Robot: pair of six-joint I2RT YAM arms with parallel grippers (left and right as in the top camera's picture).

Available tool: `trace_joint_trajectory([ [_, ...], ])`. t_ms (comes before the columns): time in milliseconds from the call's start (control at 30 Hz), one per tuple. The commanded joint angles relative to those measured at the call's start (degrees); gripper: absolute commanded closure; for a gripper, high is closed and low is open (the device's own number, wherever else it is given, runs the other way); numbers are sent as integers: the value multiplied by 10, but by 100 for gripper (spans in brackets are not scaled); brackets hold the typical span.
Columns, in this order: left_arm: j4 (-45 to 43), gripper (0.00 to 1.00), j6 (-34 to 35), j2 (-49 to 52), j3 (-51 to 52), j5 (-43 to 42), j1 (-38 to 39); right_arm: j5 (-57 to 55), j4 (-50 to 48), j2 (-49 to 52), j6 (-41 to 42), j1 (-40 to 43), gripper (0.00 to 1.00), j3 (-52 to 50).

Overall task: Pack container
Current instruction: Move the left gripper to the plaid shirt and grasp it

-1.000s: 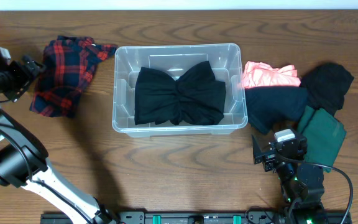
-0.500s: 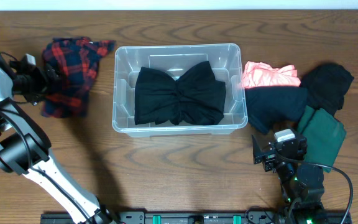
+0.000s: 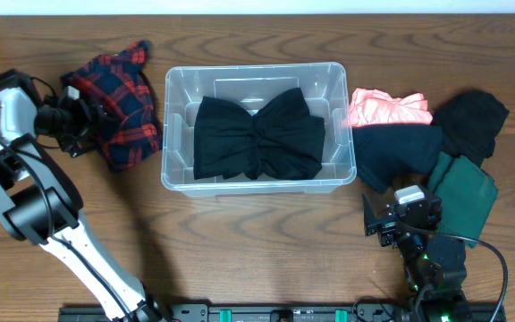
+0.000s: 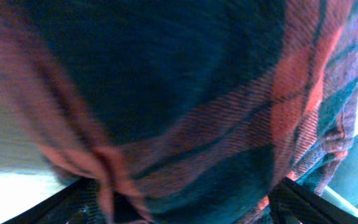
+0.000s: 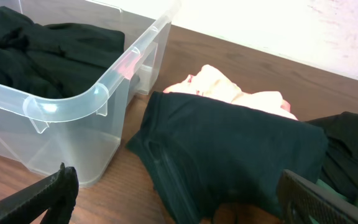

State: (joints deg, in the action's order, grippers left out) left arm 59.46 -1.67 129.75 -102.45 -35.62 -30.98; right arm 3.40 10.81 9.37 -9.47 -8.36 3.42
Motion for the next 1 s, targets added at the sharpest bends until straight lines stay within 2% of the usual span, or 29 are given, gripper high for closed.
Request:
trace_joint_trajectory([
  [0,-7,14,13,-50,-13,7,-28,2,-1,0,6,5,1,-2],
  [100,-11,13,13,-84,-13,59,-47,2,-1,0,6,5,1,-2],
  [133,-13,10,13,-89,-13,75,-52,2,-1,0,7,5,1,-2],
  [233,-28,7,13,-85,-8,76,-56,2,-1,0,6,5,1,-2],
  [533,-128,4,13,-33,25,-35,-48,2,-1,0,6,5,1,-2],
  [967,-159,4,13,28,38,-45,-23,2,-1,0,6,5,1,-2],
])
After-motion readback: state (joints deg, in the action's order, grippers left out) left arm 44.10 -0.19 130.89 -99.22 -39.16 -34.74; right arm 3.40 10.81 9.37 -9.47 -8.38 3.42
